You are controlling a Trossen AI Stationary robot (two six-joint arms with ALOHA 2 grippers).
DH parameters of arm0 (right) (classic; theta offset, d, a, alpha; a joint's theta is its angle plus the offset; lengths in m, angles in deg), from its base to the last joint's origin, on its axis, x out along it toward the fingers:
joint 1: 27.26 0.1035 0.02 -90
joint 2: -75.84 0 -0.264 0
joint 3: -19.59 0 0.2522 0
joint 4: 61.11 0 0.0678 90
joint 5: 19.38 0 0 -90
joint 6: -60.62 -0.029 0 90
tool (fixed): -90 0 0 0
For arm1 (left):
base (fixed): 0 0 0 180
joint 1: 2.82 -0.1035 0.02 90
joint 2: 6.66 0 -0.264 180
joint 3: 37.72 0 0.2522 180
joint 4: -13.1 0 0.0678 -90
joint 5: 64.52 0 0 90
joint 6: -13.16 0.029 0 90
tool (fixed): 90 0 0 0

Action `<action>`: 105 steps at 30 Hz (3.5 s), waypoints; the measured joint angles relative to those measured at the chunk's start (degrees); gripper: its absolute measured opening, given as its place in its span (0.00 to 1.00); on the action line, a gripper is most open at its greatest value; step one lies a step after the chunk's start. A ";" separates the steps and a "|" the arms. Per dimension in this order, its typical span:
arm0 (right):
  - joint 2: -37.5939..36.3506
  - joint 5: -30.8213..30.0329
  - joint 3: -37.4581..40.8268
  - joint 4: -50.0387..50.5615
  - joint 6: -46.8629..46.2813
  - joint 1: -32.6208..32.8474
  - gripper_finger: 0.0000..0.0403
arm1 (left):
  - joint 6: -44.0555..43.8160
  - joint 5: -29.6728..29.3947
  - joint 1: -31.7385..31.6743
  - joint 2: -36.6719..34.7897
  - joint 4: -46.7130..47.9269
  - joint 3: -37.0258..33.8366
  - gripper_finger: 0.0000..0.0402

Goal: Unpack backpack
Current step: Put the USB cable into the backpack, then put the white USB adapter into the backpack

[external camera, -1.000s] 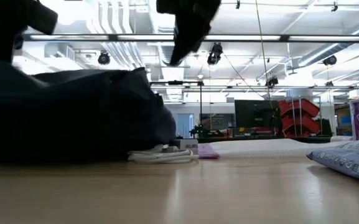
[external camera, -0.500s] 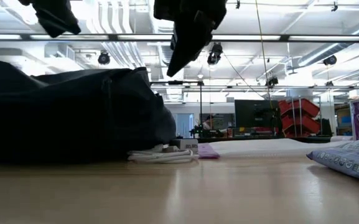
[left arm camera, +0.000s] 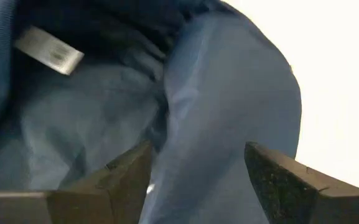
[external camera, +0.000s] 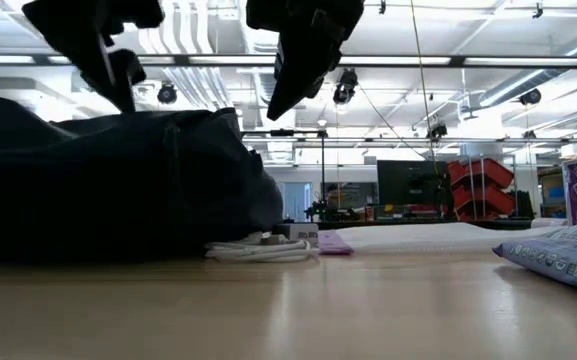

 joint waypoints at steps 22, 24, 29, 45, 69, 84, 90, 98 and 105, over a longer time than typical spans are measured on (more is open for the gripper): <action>2.89 4.39 5.06 -8.05 -3.21 4.51 0.00 | -8.79 -13.07 8.20 3.58 14.14 2.68 0.01; 2.89 4.39 6.94 -10.17 -2.00 5.67 0.03 | -10.79 -14.53 10.13 1.73 14.63 2.62 0.00; 2.89 4.01 11.62 -17.16 1.42 8.12 0.21 | -16.20 -15.65 15.08 -0.30 14.87 1.68 0.00; 6.82 -0.05 22.60 -33.59 2.61 9.96 0.35 | -23.13 -18.74 22.76 -0.22 13.78 0.00 0.00; -6.03 6.40 13.63 -18.33 0.43 10.39 0.00 | -25.16 -24.65 22.75 0.35 11.05 -0.74 0.00; 0.90 6.42 9.20 -44.48 -4.04 -0.68 0.00 | -24.70 -26.73 22.75 1.90 4.96 -1.17 0.00; 7.31 6.90 9.40 -42.31 -7.23 -0.91 0.03 | -25.52 -26.77 22.74 3.25 5.00 -1.24 0.00; 6.87 2.40 8.78 -36.11 -4.87 -0.71 0.27 | -26.28 -27.27 22.73 4.28 4.98 -1.24 0.00; -1.84 2.24 6.22 -22.12 2.15 -0.14 0.44 | -27.68 -27.42 22.75 2.64 9.36 -0.74 0.00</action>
